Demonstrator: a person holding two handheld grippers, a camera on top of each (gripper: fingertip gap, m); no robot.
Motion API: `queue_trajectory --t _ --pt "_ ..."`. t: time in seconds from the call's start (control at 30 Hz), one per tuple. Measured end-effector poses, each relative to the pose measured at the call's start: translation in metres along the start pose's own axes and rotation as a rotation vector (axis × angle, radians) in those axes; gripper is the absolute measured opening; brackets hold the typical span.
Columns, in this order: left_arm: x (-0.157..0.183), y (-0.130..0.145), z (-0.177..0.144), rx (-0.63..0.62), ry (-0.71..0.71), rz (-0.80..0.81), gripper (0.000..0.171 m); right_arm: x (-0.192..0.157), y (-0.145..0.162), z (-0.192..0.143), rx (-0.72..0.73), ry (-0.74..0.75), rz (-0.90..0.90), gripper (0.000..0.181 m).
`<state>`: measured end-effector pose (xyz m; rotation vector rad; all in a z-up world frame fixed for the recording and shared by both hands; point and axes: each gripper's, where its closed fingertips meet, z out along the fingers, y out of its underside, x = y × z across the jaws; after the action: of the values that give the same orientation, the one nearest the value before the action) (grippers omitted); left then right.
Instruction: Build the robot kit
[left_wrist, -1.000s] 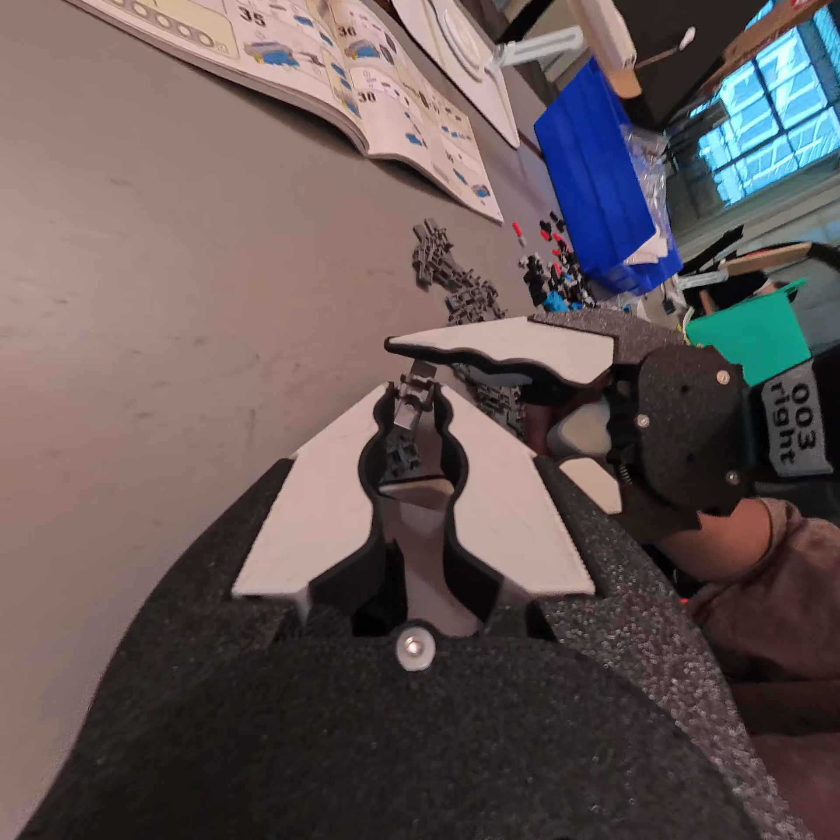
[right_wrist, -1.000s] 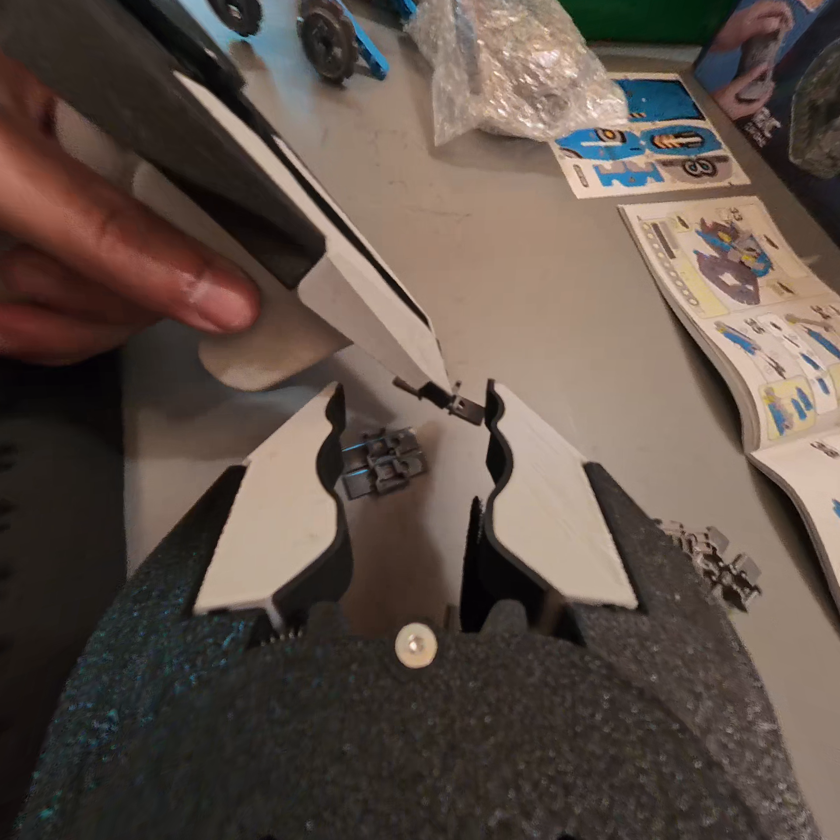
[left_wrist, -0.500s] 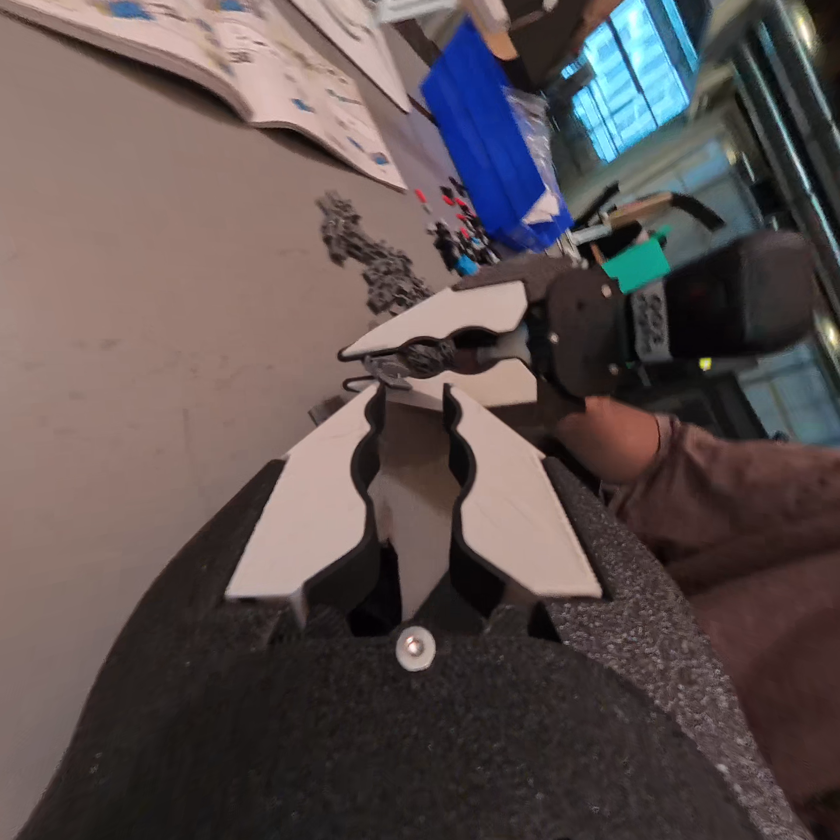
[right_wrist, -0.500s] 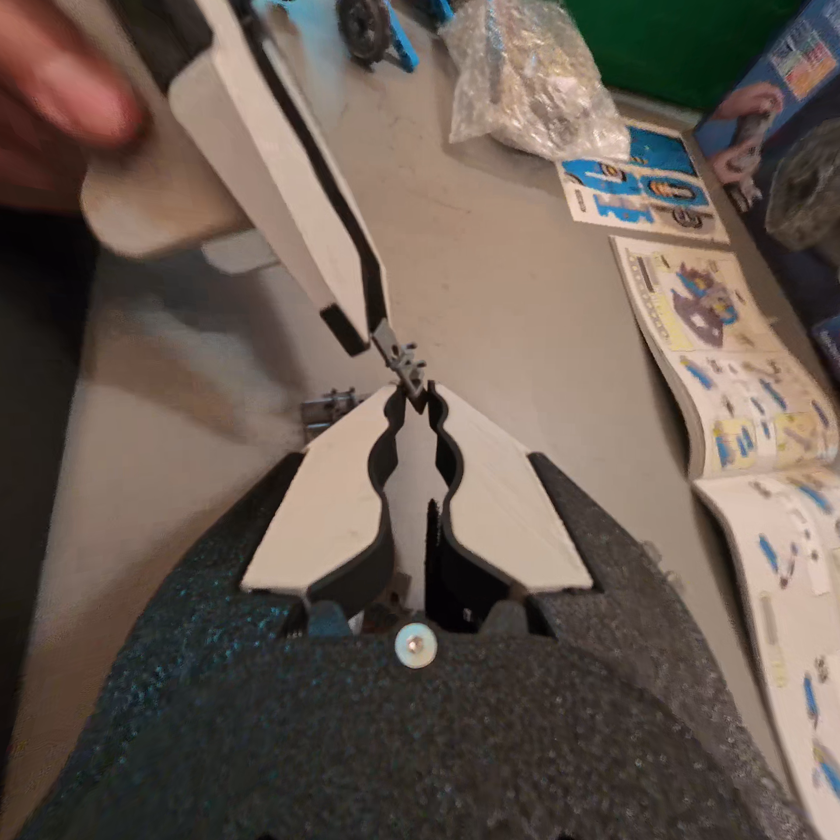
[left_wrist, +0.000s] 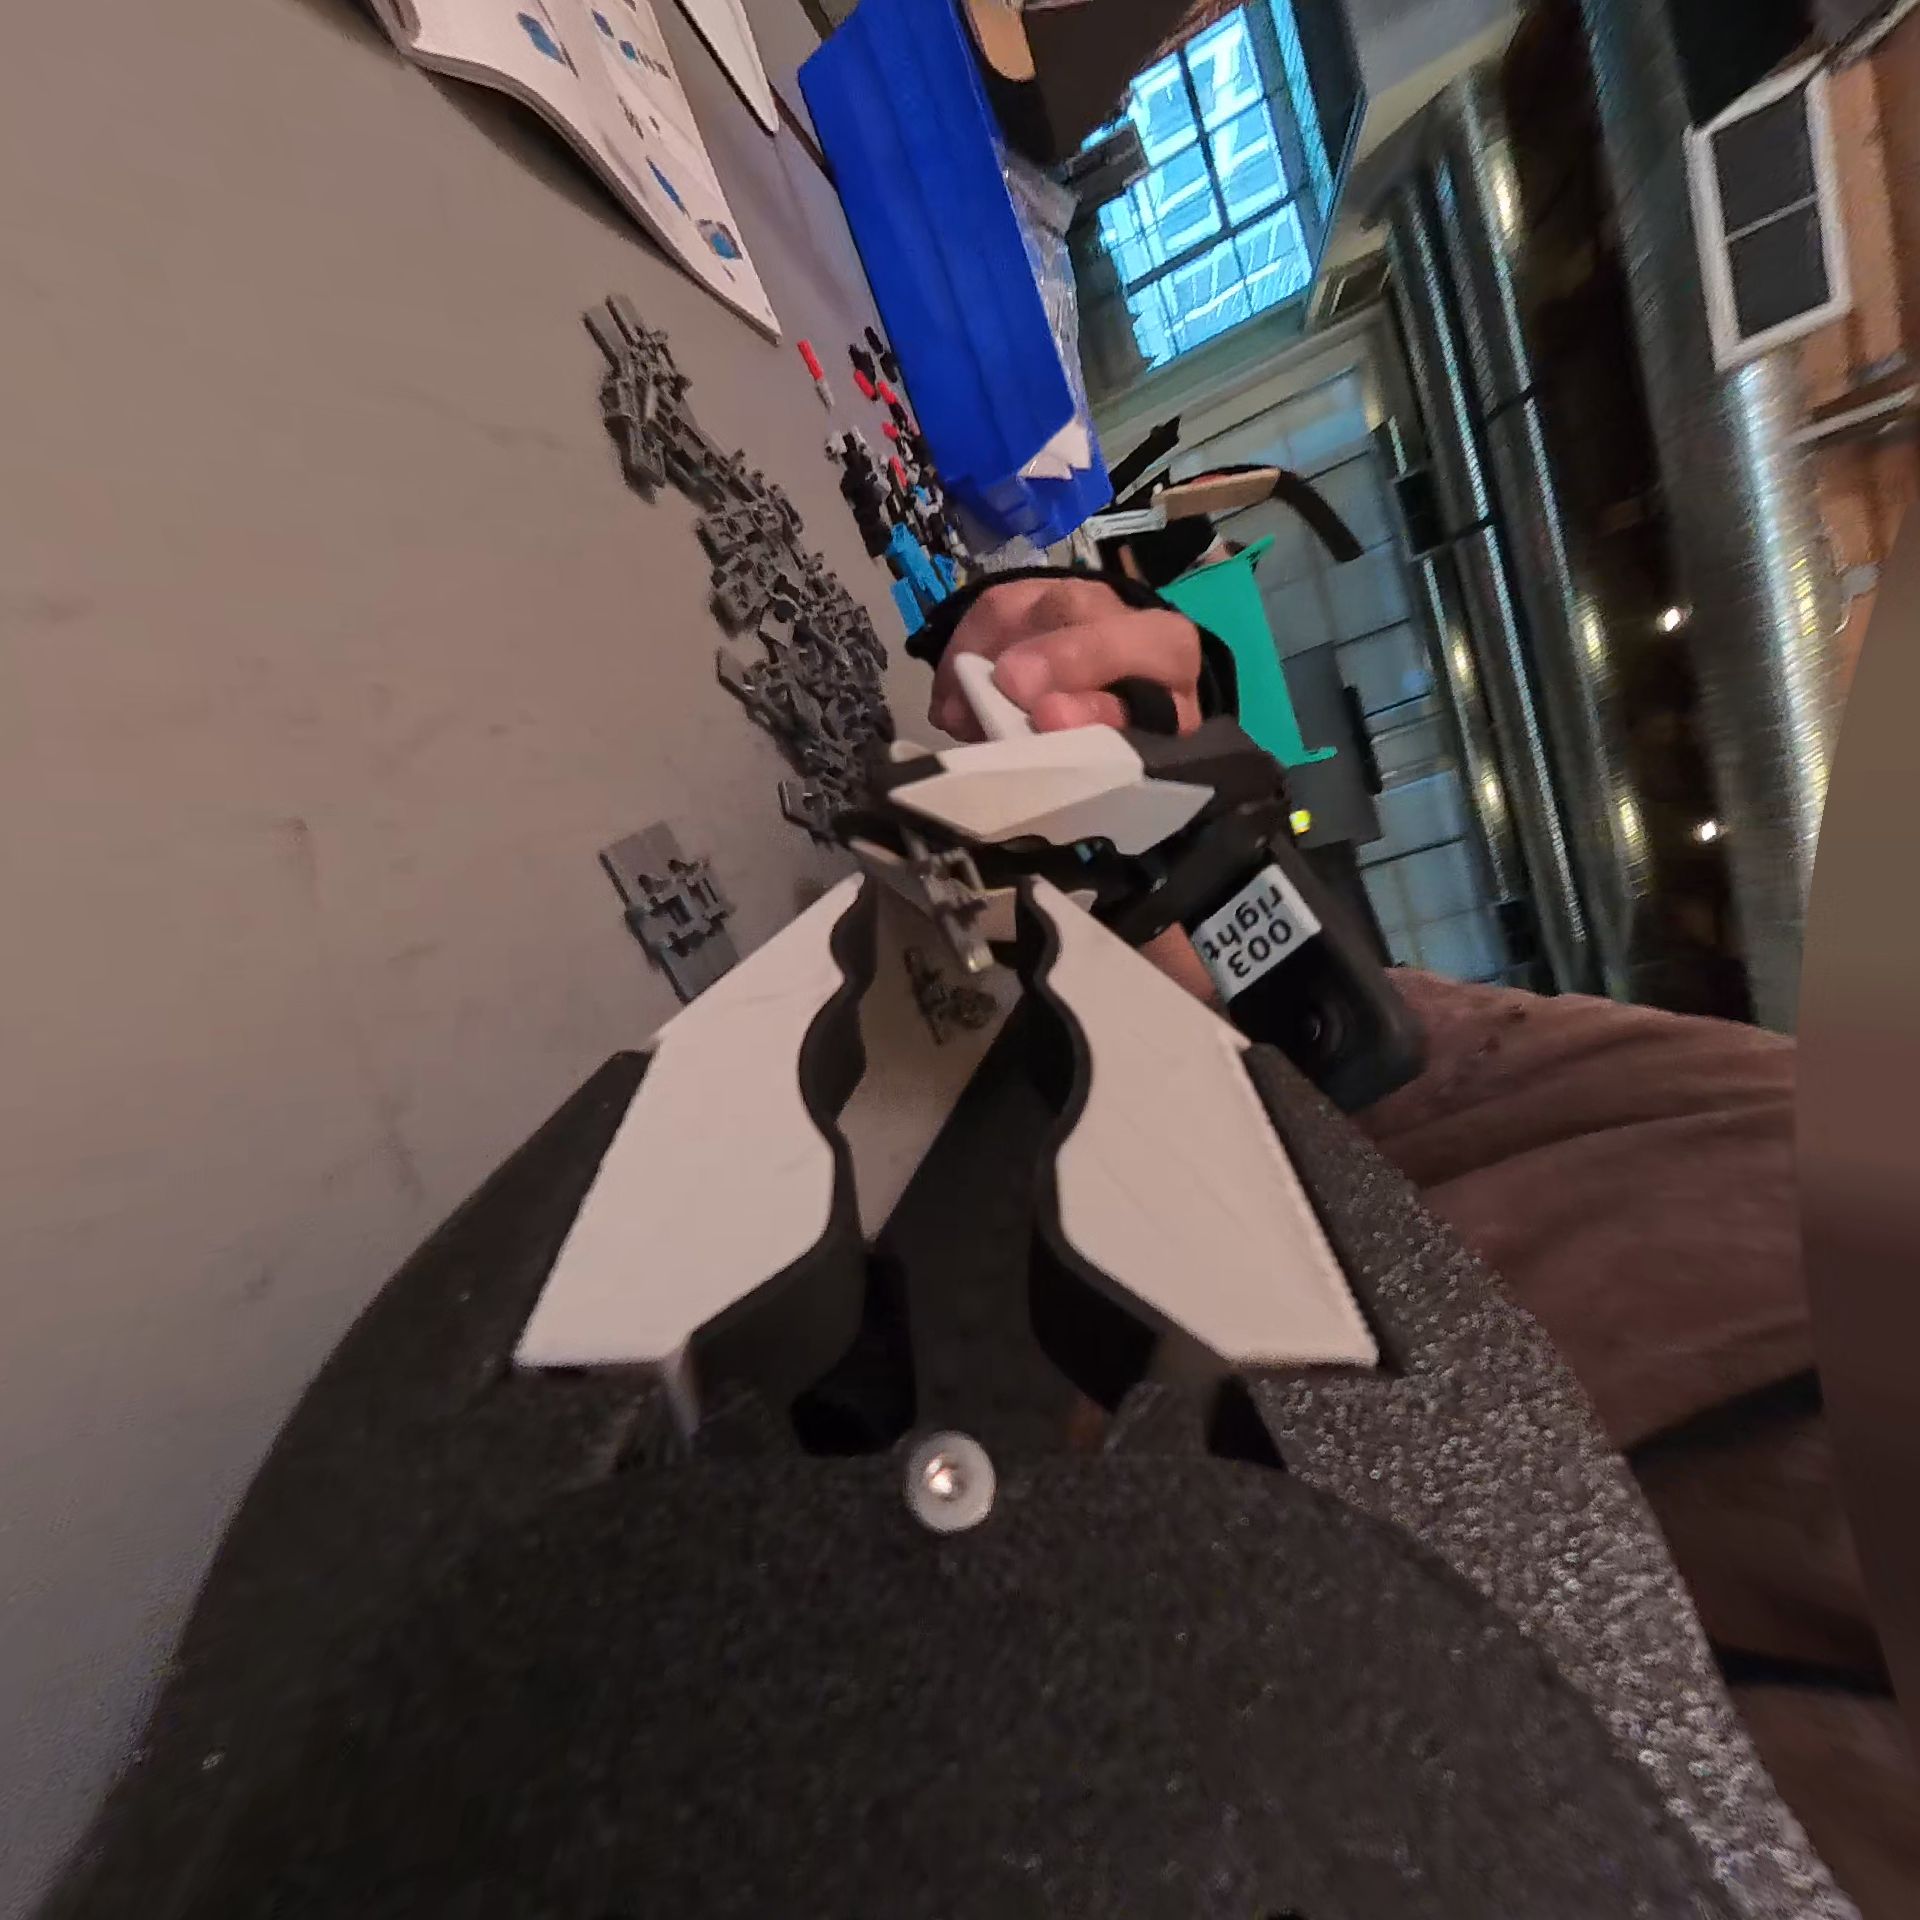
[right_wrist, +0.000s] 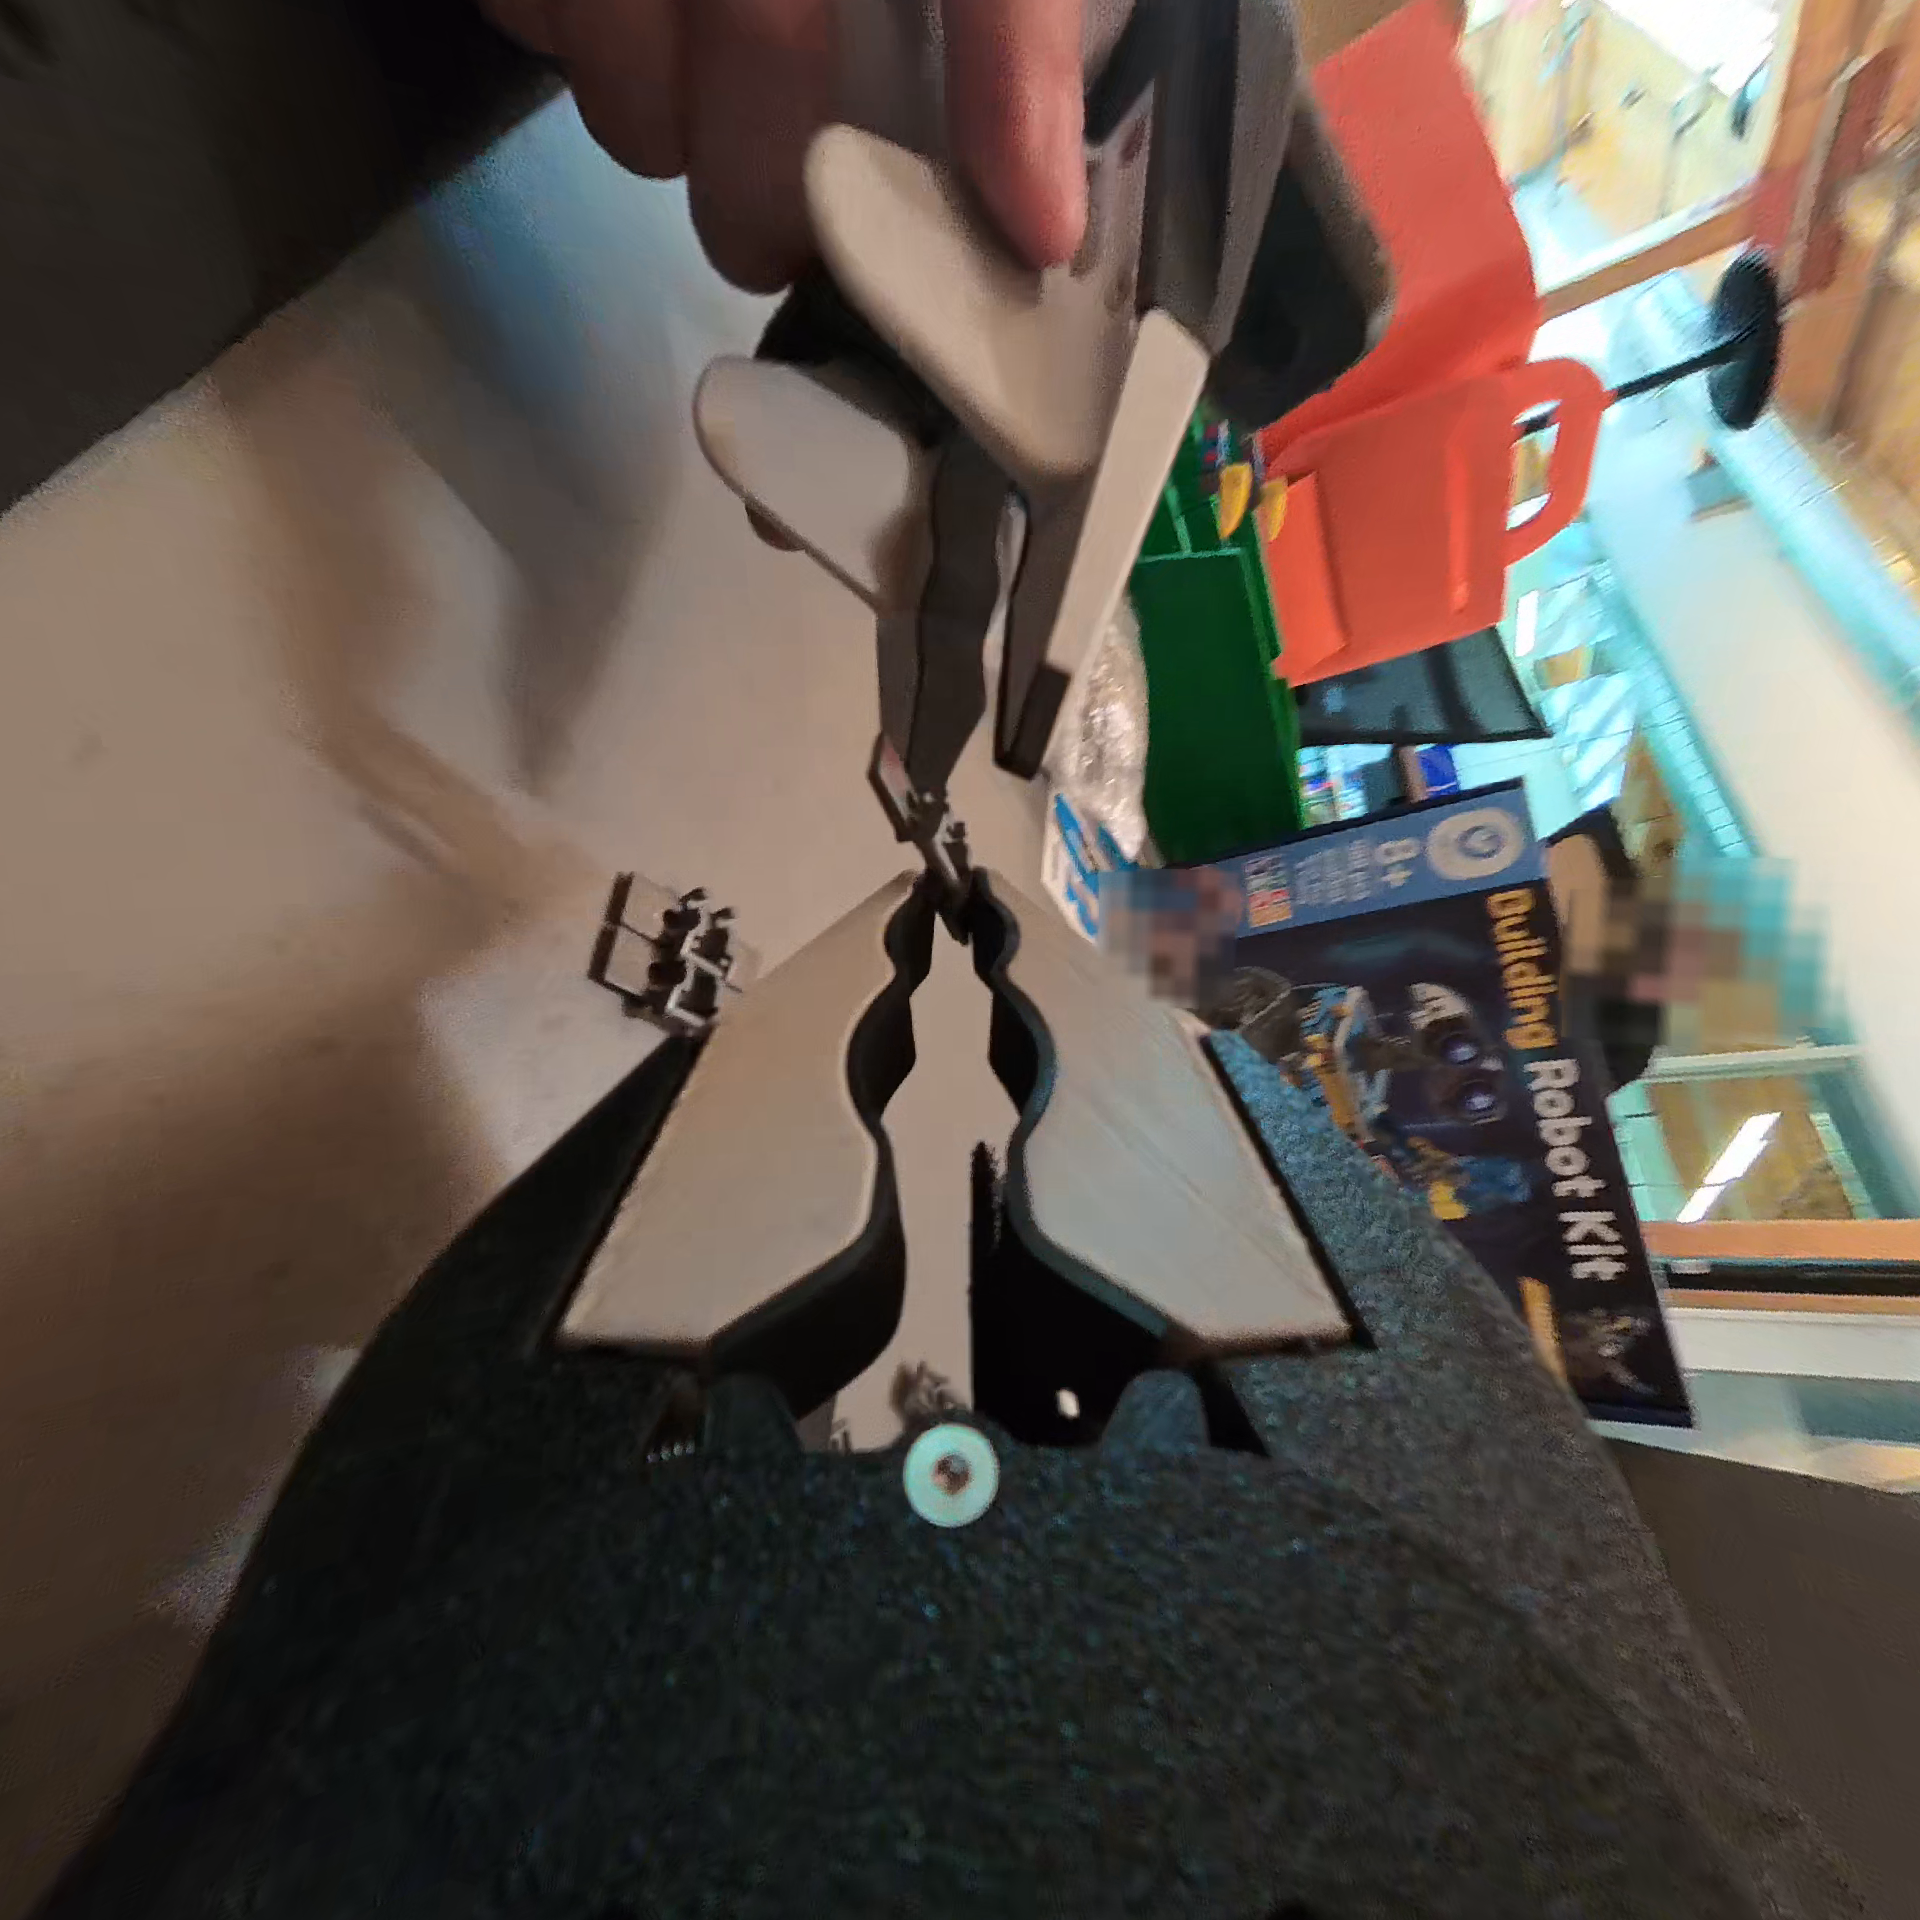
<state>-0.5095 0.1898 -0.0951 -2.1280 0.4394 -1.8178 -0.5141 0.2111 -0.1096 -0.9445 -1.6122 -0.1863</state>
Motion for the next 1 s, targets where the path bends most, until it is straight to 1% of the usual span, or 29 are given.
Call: queue_trajectory --t 0.03,0.1,0.13,0.17,0.23,0.27,0.3,0.33,0.37,0.43,0.47,0.5,0.53,0.6,0.7,0.73,0.77,0.87,0.93,1.0 --pt "-0.001 -0.001 -0.001 0.000 0.002 -0.017 0.025 0.002 -0.003 -0.001 0.008 0.023 -0.021 0.006" --pt "0.001 0.005 0.002 -0.039 0.018 -0.014 0.020 0.005 -0.007 -0.002 0.026 0.051 -0.045 0.006" --pt "0.003 0.009 0.004 -0.062 0.023 0.004 0.012 0.002 -0.008 -0.001 0.032 0.034 -0.062 0.006" --pt "0.002 0.009 0.005 -0.065 0.004 0.022 0.011 0.000 -0.007 0.000 0.026 0.033 -0.070 0.007" --pt "0.001 0.010 0.005 -0.068 -0.020 0.044 0.008 0.001 -0.007 0.000 0.025 0.076 -0.045 0.010" --pt "-0.003 0.008 0.004 -0.056 -0.046 0.046 0.008 0.005 -0.003 0.000 0.003 0.112 -0.015 0.012" --pt "-0.011 0.007 0.003 -0.053 -0.098 0.053 0.008 0.002 0.002 0.002 -0.028 0.094 0.019 0.017" --pt "-0.019 0.006 0.002 -0.051 -0.156 0.066 0.008 -0.005 0.010 0.004 -0.067 0.035 0.070 0.027" --pt "-0.027 0.005 0.002 -0.053 -0.217 0.083 0.008 -0.010 0.017 0.006 -0.106 -0.021 0.150 0.038" --pt "-0.044 0.005 0.001 -0.074 -0.335 0.119 0.008 -0.026 0.024 0.005 -0.134 -0.173 0.363 0.049" --pt "-0.049 0.004 0.002 -0.082 -0.368 0.125 0.008 -0.029 0.023 0.003 -0.125 -0.220 0.456 0.047" --pt "-0.052 0.006 0.004 -0.098 -0.380 0.124 0.008 -0.029 0.021 0.001 -0.108 -0.251 0.525 0.040" --pt "-0.055 0.008 0.006 -0.112 -0.395 0.124 0.008 -0.028 0.019 -0.001 -0.095 -0.278 0.576 0.031" --pt "-0.058 0.011 0.008 -0.132 -0.419 0.134 0.008 -0.023 0.017 -0.004 -0.082 -0.288 0.650 0.024" --pt "-0.057 0.015 0.010 -0.147 -0.423 0.141 0.008 -0.027 0.013 -0.010 -0.106 -0.350 0.661 0.021" --pt "-0.055 0.016 0.010 -0.147 -0.415 0.138 0.008 -0.033 0.011 -0.012 -0.118 -0.397 0.677 0.023" --pt "-0.053 0.017 0.009 -0.146 -0.409 0.135 0.008 -0.038 0.008 -0.013 -0.131 -0.440 0.705 0.029" --pt "-0.051 0.019 0.006 -0.136 -0.415 0.138 0.008 -0.049 0.003 -0.010 -0.165 -0.513 0.758 0.037" --pt "-0.052 0.021 0.005 -0.130 -0.431 0.129 0.008 -0.049 0.005 -0.004 -0.178 -0.505 0.754 0.031" --pt "-0.054 0.019 0.005 -0.113 -0.436 0.105 0.008 -0.047 0.004 -0.001 -0.159 -0.508 0.763 0.023"
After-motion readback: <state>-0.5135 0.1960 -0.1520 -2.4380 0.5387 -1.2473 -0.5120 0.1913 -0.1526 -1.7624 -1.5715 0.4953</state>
